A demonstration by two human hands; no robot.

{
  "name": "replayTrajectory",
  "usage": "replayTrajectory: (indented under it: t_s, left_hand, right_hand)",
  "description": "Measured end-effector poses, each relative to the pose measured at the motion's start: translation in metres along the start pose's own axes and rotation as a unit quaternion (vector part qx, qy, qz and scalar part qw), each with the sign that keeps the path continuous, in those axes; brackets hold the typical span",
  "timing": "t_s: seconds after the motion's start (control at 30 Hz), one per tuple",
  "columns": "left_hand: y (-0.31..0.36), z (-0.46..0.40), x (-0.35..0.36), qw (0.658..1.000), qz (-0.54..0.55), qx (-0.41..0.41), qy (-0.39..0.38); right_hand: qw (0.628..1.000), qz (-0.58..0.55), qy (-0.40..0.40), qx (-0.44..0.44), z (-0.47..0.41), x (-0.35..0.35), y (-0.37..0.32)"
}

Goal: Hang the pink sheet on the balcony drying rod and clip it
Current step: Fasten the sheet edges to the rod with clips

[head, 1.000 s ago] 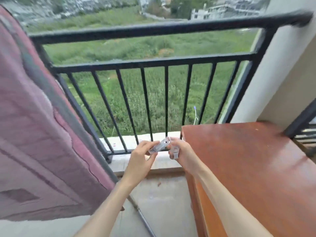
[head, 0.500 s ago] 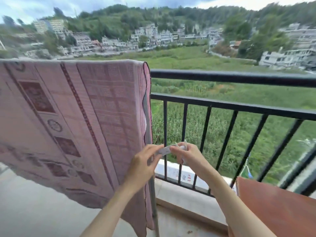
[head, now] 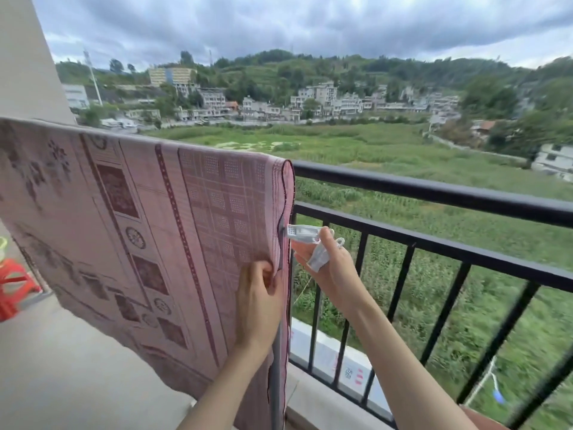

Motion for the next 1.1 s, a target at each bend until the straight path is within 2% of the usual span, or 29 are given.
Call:
replayTrajectory:
  t_s: [0.13, 0.5, 0.7, 0.9, 1.1]
  left_hand:
    - [0.0, 0.007, 0.002, 1.0, 0.009, 0.005, 0.024]
    - [0.007, 0.009, 0.014, 0.995, -0.046, 0.063, 0.069]
    - [0.005, 0.009, 0.019, 0.994, -0.056, 0.058, 0.07]
    - [0.009, 0.008, 0.024, 0.992, -0.055, 0.047, 0.106]
    - [0.017, 0.013, 0.022, 0.992, -0.061, 0.039, 0.102]
  right_hand:
    - [0.999, 0.004, -0.046, 0.016, 0.0, 0.0, 0.004]
    - [0.994, 0.023, -0.109, 0.004, 0.011, -0.001, -0.003]
    - [0.995, -0.014, -0.097, 0.013, 0.013, 0.002, -0.007]
    - [0.995, -0.016, -0.097, 0.008, 0.012, 0.0, -0.004]
    - [0.999, -0.05, -0.006, -0.012, 0.021, -0.024, 0.0]
Point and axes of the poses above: each hand's wrist, its own z-axis away from the middle knuckle, its own x-axis out of the palm, y = z × x, the point moved 2 cm from there along -z, towards the middle knuckle, and after that the axes turned 1 degree about x, right-handed, at the moved point
